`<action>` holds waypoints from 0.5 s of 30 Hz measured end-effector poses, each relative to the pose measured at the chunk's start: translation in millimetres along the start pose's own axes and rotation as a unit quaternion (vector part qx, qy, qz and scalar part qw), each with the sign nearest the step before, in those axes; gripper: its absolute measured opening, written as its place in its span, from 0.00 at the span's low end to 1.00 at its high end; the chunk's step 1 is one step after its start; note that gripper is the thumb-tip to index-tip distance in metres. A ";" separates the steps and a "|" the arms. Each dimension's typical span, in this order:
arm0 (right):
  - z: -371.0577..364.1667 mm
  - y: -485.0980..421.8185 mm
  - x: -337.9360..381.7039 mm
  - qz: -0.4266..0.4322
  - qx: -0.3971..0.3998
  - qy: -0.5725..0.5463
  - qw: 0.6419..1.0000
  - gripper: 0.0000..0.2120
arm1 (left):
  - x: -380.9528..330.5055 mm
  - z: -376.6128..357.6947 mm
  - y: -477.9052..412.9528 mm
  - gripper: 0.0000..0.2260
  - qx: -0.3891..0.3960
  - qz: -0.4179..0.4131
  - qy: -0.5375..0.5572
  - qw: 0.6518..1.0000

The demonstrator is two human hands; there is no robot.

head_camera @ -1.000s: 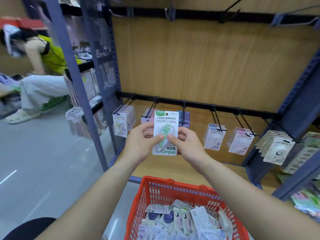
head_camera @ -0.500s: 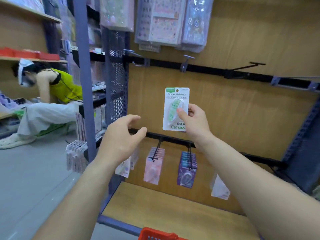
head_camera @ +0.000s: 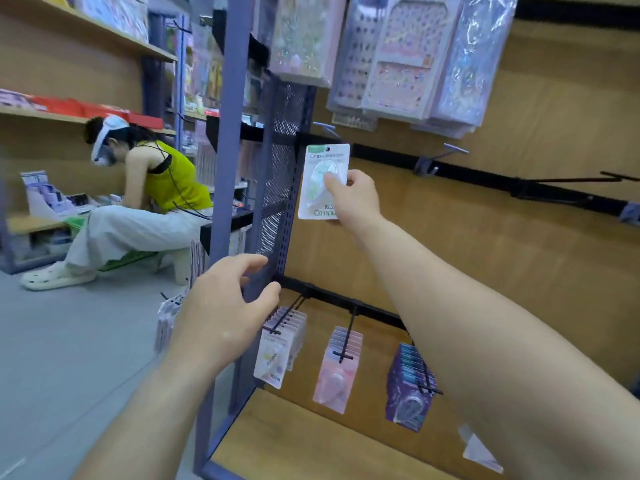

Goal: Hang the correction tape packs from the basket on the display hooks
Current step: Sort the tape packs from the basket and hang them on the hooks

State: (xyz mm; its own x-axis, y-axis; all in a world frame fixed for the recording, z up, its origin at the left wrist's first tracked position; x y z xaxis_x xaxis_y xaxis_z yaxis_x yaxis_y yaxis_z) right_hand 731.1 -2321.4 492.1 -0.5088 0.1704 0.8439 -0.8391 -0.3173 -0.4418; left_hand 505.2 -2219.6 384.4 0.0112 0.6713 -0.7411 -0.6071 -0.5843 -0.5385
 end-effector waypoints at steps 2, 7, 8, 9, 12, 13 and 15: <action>-3.9 -2.4 -5.1 -0.011 0.001 -0.003 1.000 0.07 | 5.6 2.8 0.0 0.17 0.001 0.008 0.001 1.000; -6.2 -8.0 -11.6 -0.019 -0.007 -0.020 1.000 0.08 | 13.7 6.6 0.0 0.16 -0.001 0.017 -0.004 1.000; -6.6 -8.7 -12.4 -0.021 -0.011 -0.019 1.000 0.08 | 14.1 7.2 0.1 0.16 -0.002 0.016 -0.005 1.000; -7.4 -10.3 -14.2 -0.025 -0.013 -0.016 0.999 0.08 | 14.7 7.8 -0.2 0.16 -0.003 0.016 -0.006 1.000; -7.4 -14.2 -23.5 -0.050 -0.023 0.019 0.998 0.07 | 17.1 7.9 -0.5 0.15 -0.003 0.018 -0.005 1.000; -6.7 -14.7 -28.7 -0.064 -0.026 0.038 0.997 0.07 | 18.2 7.5 -1.0 0.15 -0.003 0.019 -0.007 1.000; -5.1 -10.6 -43.4 -0.092 -0.025 0.087 0.992 0.12 | 18.6 5.7 -1.0 0.16 -0.002 0.016 -0.012 1.000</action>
State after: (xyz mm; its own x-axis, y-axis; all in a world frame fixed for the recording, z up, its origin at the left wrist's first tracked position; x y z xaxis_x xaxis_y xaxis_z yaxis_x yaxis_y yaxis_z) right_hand 761.1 -2320.6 458.7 -0.3675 0.3808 0.8485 -0.9273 -0.2202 -0.3028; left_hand 501.5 -2204.0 373.4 -0.0270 0.6630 -0.7481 -0.6037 -0.6073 -0.5164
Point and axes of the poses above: each hand's wrist, its own y-axis away from the middle knuckle, its own z-axis out of the back of the hand, x = y × z, the point moved 10 cm from there along -y, towards the middle knuckle, and after that the axes turned 2 degrees about y, right-handed, at the moved point
